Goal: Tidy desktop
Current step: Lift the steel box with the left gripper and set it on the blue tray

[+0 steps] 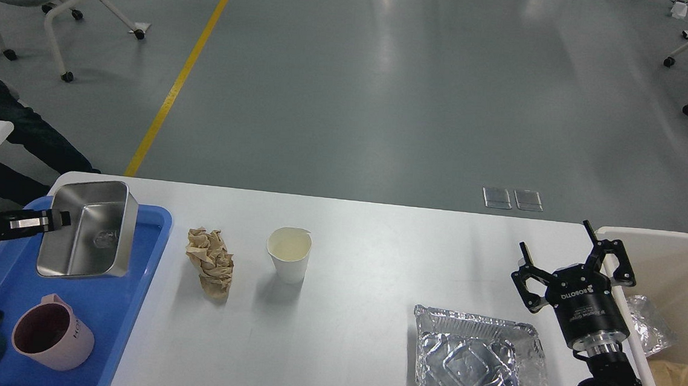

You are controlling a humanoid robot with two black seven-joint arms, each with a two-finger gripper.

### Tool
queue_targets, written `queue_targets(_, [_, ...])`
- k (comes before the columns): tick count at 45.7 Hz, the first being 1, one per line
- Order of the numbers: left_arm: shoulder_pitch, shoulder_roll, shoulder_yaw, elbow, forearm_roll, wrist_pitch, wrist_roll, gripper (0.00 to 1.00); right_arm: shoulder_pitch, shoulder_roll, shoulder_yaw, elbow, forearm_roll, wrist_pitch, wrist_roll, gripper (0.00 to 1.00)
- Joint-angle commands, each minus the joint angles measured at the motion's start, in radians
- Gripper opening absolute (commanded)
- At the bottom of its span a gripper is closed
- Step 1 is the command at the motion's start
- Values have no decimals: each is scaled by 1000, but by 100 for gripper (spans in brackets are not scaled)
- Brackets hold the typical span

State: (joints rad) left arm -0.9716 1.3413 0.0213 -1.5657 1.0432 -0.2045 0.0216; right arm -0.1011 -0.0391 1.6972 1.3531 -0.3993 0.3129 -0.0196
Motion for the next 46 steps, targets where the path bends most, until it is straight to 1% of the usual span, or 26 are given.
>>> queue_targets(1, [1,-4,2,107,0,-27,0,1,-2,-4,1,0,0,0,0,100])
queue_targets(10, [10,-63,6,249,-11,-29,-26,1,-2,1,1,0,0,0,0,100])
queue_targets(16, [50,-174,6,412,-83,-24,-26,2,-2,7,1,0,0,0,0,100])
queue_targets(25, [86,-263,2,527,-115,-18,-22,3,0,4,1,0,0,2,0,100])
queue_targets(32, [106,-343,-3,662,-204,-18,-28,3,-2,7,1,0,0,2,0,100])
queue_targets(37, [123,-413,-7,708,-244,-13,-42,2,-2,8,2,0,0,2,0,100])
queue_targets(41, [146,-456,-4,725,-285,8,-42,2,-2,8,4,0,0,3,1,100])
queue_targets(46, [172,-507,-4,802,-325,27,-34,2,-3,8,4,0,0,3,0,100])
